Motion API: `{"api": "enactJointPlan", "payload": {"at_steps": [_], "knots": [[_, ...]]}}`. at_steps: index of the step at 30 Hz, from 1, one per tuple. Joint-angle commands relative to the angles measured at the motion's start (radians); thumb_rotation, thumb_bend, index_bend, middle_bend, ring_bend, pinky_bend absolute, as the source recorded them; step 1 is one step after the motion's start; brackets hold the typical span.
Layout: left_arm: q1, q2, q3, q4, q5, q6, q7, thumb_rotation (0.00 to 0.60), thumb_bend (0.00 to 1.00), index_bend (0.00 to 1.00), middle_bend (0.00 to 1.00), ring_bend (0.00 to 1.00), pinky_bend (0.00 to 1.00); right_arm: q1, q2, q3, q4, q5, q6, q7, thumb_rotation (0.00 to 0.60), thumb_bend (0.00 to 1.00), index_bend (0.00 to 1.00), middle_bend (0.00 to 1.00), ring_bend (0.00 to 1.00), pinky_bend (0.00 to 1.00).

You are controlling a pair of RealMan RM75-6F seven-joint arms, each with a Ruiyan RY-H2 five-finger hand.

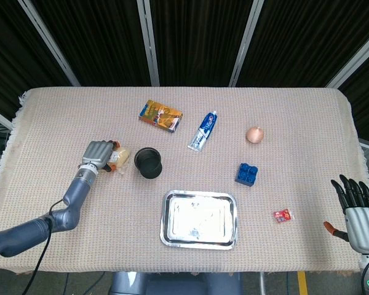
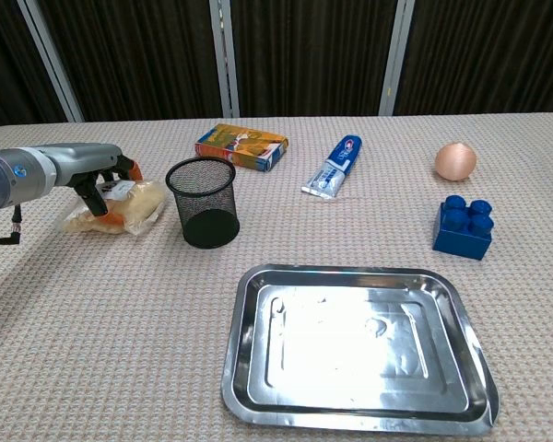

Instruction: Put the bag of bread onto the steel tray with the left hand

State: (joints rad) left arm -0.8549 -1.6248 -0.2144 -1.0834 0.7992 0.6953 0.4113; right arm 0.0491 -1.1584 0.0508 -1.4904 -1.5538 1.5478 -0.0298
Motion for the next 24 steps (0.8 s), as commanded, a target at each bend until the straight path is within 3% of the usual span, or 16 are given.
{"api": "enactJointPlan", "payload": {"at_steps": [1, 6, 12, 24], "knots": [[0.063, 0.013, 0.007, -0.058, 0.229, 0.110, -0.194, 0.600, 0.46, 0.58, 0.33, 0.33, 0.50, 0.000, 0.001, 0.001, 0.001, 0.002, 0.000, 0.001, 0.600, 0.00, 0.07, 0.00, 0.00, 0.02], [0.117, 0.084, 0.051, -0.170, 0.435, 0.212, -0.367, 0.600, 0.46, 0.60, 0.34, 0.33, 0.50, 0.006, 0.000, 0.002, -0.003, -0.009, 0.000, 0.002, 0.600, 0.00, 0.07, 0.00, 0.00, 0.02], [0.153, 0.166, 0.108, -0.309, 0.593, 0.301, -0.441, 0.600, 0.46, 0.60, 0.36, 0.33, 0.50, 0.009, 0.003, 0.002, -0.009, -0.019, 0.003, 0.000, 0.600, 0.00, 0.07, 0.00, 0.00, 0.02], [0.183, 0.303, 0.185, -0.570, 0.760, 0.372, -0.487, 0.600, 0.45, 0.61, 0.36, 0.33, 0.50, 0.004, 0.008, 0.000, -0.011, -0.021, 0.011, 0.002, 0.600, 0.00, 0.07, 0.00, 0.00, 0.02]]}}
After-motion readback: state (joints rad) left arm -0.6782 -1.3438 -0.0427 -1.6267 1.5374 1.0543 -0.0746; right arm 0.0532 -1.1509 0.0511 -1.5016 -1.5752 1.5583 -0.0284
